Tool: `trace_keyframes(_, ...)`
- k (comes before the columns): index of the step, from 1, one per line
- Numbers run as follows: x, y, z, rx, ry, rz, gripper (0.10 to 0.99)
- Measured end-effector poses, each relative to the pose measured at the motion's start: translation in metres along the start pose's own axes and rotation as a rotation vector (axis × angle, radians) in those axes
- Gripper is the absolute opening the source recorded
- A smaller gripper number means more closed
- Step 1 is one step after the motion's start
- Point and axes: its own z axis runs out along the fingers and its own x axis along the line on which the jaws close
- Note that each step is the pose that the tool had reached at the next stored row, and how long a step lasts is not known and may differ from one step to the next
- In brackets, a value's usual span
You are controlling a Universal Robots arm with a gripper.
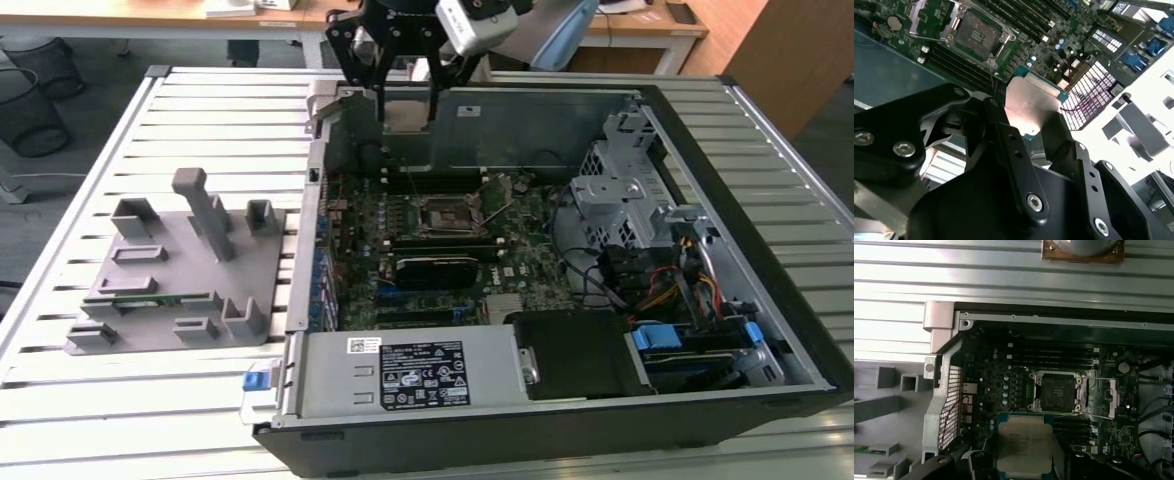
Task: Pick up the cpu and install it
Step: 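Pick up the cpu and move it towards the insertion slot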
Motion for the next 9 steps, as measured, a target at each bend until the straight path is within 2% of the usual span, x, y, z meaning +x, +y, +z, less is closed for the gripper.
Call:
trace_keyframes(2,-0.0068,-0.0003,0.0000,0.000,0.0001,0.000,0.529)
trace_keyframes(9,-0.0150,-0.0007,0.0000,0.000,-0.0004,0.000,0.529)
